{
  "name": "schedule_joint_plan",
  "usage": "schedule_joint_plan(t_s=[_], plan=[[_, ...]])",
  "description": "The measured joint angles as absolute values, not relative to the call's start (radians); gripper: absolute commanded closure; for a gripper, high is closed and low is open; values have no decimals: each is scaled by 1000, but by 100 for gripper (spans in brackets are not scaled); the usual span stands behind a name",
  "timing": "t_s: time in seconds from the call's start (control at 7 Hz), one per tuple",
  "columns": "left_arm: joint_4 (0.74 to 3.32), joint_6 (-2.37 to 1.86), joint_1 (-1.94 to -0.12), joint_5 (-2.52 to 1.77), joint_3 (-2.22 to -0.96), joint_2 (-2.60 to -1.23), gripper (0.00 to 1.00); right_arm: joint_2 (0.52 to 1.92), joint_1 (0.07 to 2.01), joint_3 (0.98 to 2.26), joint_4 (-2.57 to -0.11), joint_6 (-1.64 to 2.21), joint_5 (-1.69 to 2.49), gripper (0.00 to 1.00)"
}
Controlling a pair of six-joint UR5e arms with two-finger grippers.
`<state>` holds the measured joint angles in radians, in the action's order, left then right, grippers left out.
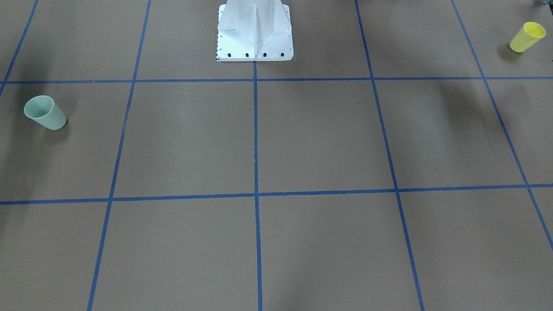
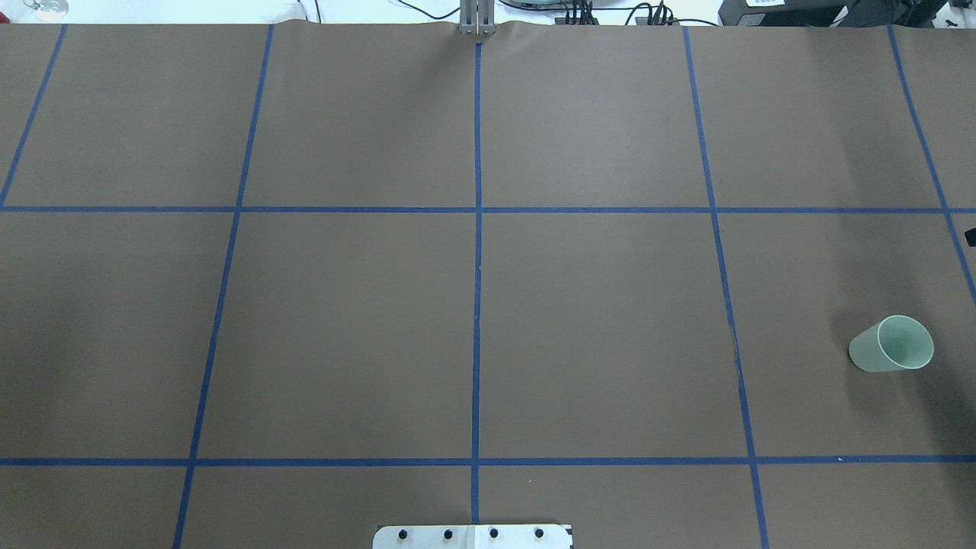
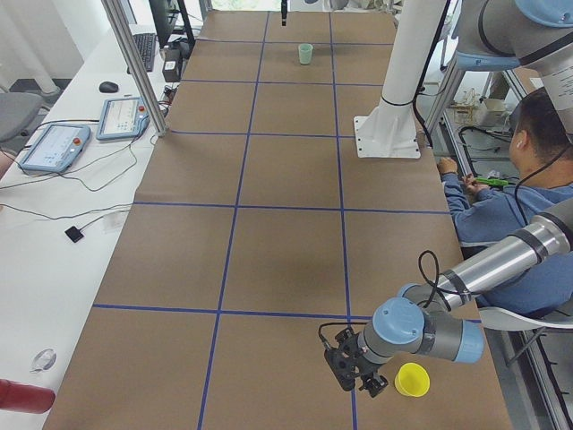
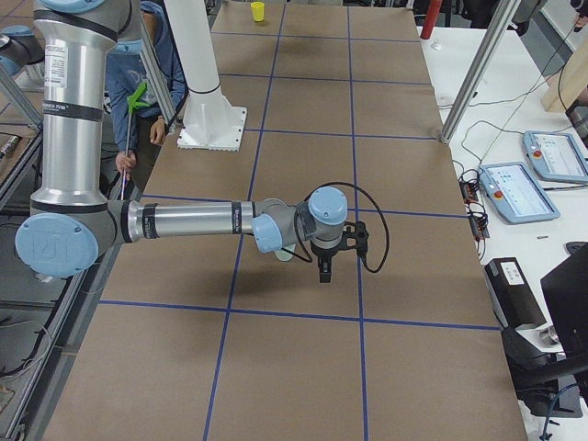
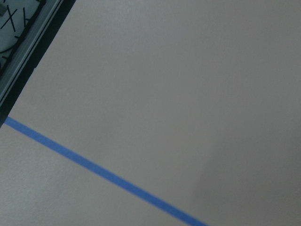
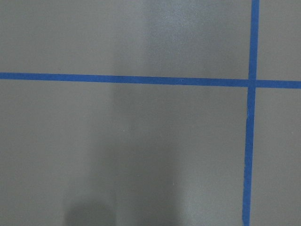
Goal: Transfer and stack yellow cup on green cup
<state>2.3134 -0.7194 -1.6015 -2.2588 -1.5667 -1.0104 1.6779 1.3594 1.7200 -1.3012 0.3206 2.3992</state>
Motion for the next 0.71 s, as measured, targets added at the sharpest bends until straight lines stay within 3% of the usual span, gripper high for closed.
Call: schedule_joint_plan(t_s=[0.43, 0.71], plan=[[2312, -1081, -1582, -2213, -1574, -1045, 1, 1686, 1359, 1714, -1298, 320, 2398, 0], [2307, -1300, -1470, -2169, -1578, -1114, 2, 1698, 1358, 1714, -1293, 319, 2401, 0]])
